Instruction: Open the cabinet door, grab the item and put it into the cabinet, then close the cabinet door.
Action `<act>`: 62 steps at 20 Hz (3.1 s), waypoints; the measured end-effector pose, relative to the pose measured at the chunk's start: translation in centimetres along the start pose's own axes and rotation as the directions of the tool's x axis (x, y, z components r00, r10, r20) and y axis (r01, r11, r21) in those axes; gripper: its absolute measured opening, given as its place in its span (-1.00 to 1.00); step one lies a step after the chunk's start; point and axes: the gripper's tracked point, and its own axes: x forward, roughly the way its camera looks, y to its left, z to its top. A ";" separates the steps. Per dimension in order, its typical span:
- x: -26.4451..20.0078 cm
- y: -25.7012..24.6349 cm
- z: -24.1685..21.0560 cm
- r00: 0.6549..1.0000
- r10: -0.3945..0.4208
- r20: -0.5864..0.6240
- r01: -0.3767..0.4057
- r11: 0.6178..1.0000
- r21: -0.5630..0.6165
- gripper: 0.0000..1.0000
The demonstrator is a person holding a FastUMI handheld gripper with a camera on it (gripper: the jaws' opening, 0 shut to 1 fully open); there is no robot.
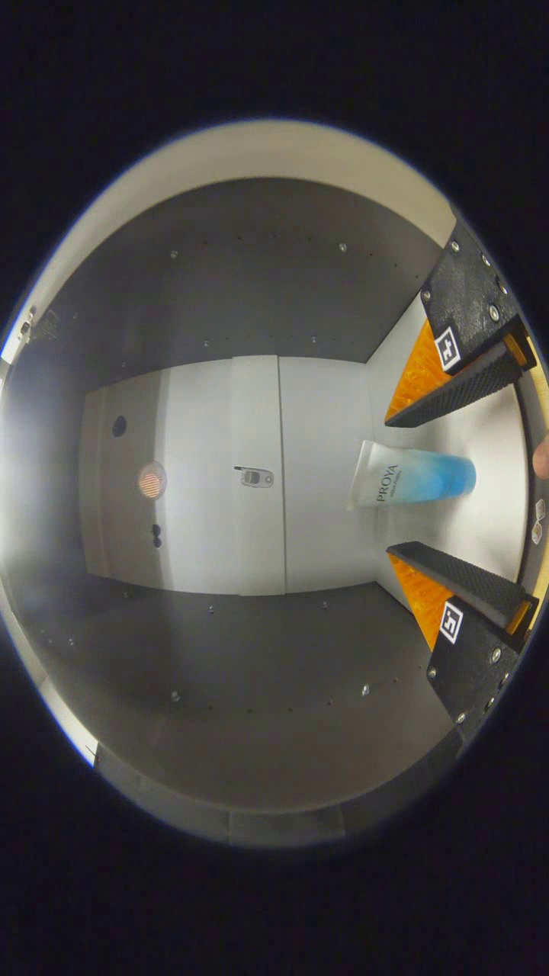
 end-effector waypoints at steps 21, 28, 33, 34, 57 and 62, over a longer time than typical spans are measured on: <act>-34.1 -0.4 0.2 0.999 0.030 -0.016 -0.029 0.999 0.034 0.86; -39.9 -2.7 -2.1 0.980 0.183 -0.078 -0.182 0.983 0.023 0.87; -44.3 -8.4 -1.6 0.976 0.210 -0.065 -0.207 0.977 0.045 0.86; -45.3 -9.7 -1.3 0.977 0.206 -0.058 -0.204 0.978 0.045 0.86; -40.3 -26.4 4.8 0.999 0.008 0.039 -0.007 0.999 -0.047 0.84; -40.3 -24.5 4.2 0.998 0.060 0.002 -0.060 0.998 0.033 0.82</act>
